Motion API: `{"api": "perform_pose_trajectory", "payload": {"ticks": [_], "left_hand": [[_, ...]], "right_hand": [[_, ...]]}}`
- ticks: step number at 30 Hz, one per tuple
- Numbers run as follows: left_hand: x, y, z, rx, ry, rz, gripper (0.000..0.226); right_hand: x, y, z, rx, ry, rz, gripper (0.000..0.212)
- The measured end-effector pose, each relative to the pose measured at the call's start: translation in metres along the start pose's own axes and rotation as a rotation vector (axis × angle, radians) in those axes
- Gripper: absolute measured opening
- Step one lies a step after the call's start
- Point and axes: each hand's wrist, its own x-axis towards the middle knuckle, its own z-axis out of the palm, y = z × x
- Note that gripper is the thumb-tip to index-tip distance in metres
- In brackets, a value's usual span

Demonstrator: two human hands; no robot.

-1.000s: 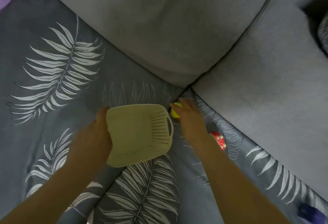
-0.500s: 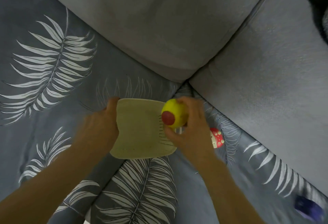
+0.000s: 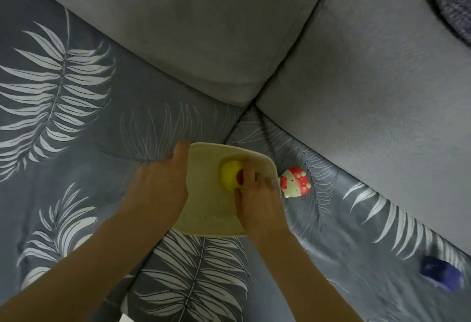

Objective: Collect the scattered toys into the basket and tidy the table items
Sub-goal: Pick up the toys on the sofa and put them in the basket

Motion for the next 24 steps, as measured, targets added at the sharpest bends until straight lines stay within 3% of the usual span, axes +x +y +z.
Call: {"api": "perform_pose_trajectory", "payload": {"ticks": [4,6,8,10,13,16,19,21,24], "left_hand": [[0.002,0.005,0.006,0.052,-0.019,-0.020,0.046],[0.003,0.006,0.009,0.068,-0.036,-0.052,0.048],[0.003,0.008,0.009,0.072,-0.056,-0.073,0.046],[0.002,0.010,0.009,0.085,-0.079,-0.078,0.043],[0.001,0.014,0.010,0.066,-0.092,-0.076,0.040],[0.003,0.017,0.009,0.002,-0.097,-0.098,0.041],[0.002,0.017,0.013,-0.070,-0.065,-0.086,0.048],[0.001,0.024,0.016,-0.102,-0.082,-0.078,0.050],[-0.006,0.047,0.014,-0.082,-0.136,-0.034,0.048]], "right_hand": [[-0.012,0.029,-0.019,0.032,0.343,-0.018,0.038],[-0.007,0.058,-0.024,-0.062,0.376,0.079,0.052],[0.002,0.087,-0.016,-0.196,0.237,0.121,0.064],[0.012,0.106,-0.001,-0.313,0.029,0.070,0.060],[0.019,0.123,0.015,-0.390,-0.099,-0.024,0.061],[0.020,0.126,0.004,-0.162,-0.010,0.084,0.056],[0.006,0.109,-0.036,0.152,0.338,0.274,0.064],[-0.014,0.083,-0.061,0.312,0.452,0.219,0.067],[-0.042,0.045,-0.067,0.475,0.310,-0.023,0.063]]}}
